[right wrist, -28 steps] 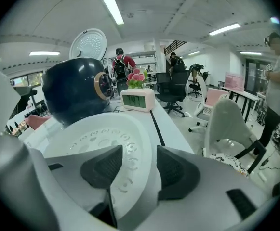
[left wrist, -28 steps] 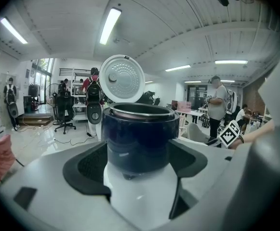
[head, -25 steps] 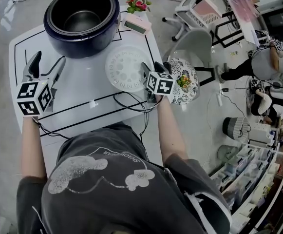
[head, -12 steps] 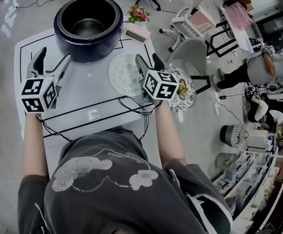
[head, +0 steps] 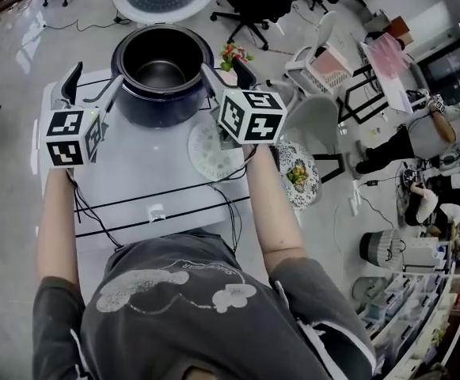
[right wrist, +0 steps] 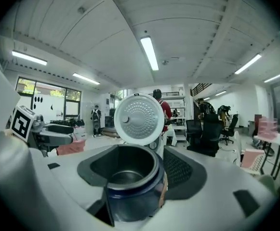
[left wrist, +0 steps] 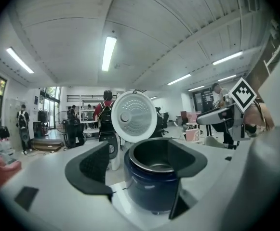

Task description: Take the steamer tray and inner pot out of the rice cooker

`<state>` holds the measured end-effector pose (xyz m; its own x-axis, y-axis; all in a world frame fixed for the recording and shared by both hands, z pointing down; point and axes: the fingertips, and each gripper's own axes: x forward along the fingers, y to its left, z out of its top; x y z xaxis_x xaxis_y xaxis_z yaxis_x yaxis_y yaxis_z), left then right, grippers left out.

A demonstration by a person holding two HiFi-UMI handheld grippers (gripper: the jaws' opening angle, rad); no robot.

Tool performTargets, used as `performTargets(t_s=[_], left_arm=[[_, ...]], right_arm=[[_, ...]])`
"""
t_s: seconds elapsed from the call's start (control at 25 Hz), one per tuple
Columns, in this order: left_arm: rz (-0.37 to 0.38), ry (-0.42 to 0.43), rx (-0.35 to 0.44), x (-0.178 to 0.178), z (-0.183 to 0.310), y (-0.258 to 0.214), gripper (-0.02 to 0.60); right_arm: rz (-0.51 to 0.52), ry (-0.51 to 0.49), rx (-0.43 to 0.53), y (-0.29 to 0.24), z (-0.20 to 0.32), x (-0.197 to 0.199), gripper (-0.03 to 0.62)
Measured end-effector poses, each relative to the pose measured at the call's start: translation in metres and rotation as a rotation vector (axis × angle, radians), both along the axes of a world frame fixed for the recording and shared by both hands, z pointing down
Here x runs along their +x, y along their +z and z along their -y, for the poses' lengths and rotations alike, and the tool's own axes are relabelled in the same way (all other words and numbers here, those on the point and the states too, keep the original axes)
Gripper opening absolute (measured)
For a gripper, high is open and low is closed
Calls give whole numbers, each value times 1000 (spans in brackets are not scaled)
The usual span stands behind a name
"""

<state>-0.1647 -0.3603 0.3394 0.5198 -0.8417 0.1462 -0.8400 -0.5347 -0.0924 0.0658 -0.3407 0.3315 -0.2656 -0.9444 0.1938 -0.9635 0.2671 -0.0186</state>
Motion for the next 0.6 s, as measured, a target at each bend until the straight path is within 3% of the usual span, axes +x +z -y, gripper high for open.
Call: performTargets(t_s=[0.16, 0.32, 0.6], left_arm=[[-20, 16, -44, 6, 26, -2, 387], [33, 46, -124, 19, 51, 13, 385], [116, 61, -154, 30, 88, 26, 387]], right_arm=[[-14, -43, -46, -14, 39, -21, 293], [-91, -58, -150, 6, 79, -23, 293], [-293, -155, -272, 54, 141, -20, 291]])
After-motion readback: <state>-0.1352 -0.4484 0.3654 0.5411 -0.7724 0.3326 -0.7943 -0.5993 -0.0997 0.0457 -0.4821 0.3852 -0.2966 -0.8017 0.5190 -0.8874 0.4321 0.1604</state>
